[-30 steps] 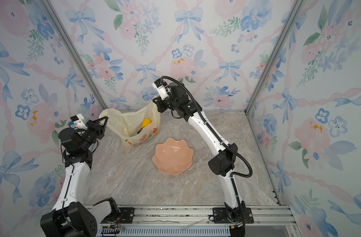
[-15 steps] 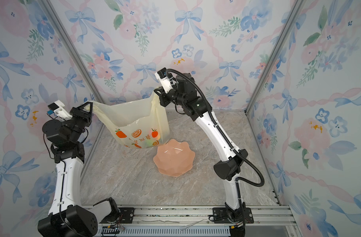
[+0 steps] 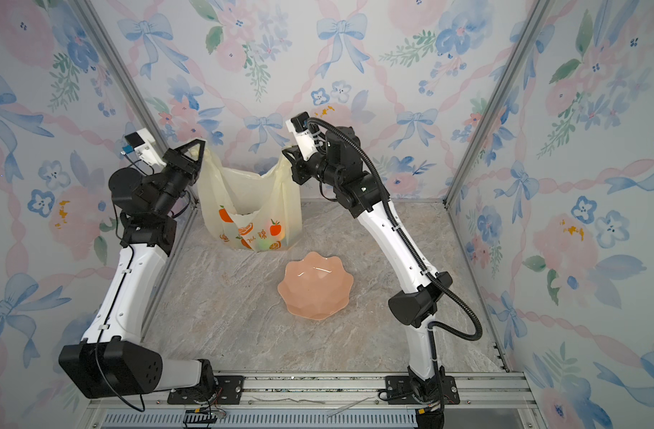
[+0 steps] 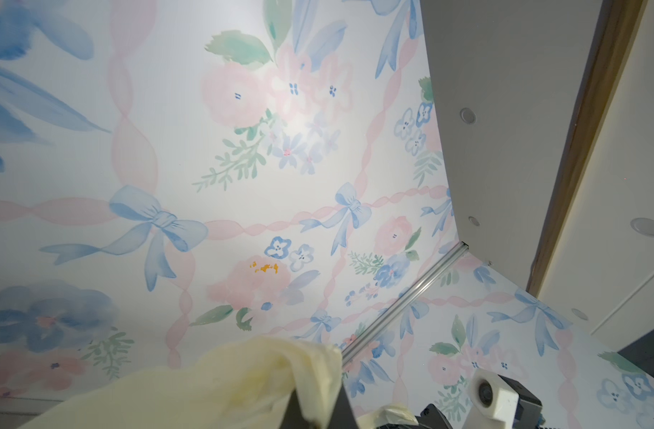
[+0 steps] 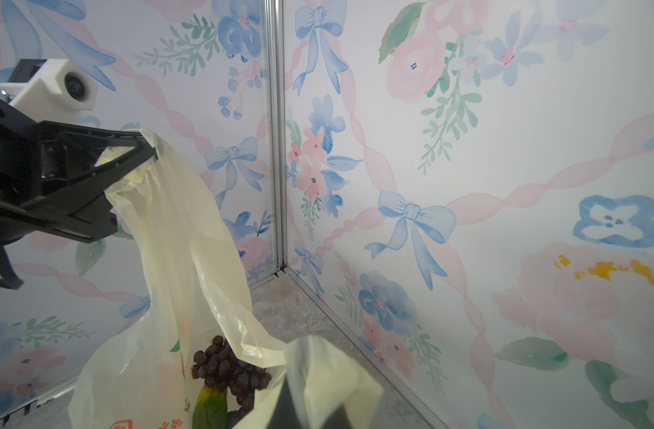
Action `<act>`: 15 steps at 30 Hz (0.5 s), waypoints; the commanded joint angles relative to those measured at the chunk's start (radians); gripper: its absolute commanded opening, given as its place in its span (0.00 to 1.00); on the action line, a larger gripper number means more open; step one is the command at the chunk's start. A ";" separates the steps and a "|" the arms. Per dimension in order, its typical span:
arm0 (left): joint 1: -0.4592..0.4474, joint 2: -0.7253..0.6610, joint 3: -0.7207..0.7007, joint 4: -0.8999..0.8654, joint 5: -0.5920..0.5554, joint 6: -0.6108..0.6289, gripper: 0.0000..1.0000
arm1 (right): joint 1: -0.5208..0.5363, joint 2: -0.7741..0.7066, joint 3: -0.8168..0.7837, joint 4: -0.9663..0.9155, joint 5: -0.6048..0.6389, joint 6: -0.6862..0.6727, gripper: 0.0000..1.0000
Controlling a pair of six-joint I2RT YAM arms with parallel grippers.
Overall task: Place the fruits into the plastic bag
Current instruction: Pick up the plastic bag from the top-left of the table.
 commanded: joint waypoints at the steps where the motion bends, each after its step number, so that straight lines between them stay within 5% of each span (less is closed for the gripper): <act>1: -0.051 0.056 0.097 0.014 -0.005 0.053 0.00 | -0.025 -0.031 0.070 0.073 0.018 0.027 0.00; 10: -0.109 0.200 0.207 -0.022 0.006 0.066 0.00 | -0.141 -0.125 -0.104 0.150 0.022 0.066 0.00; 15: -0.120 0.270 0.194 -0.021 0.025 0.059 0.00 | -0.262 -0.159 -0.269 0.281 -0.026 0.200 0.00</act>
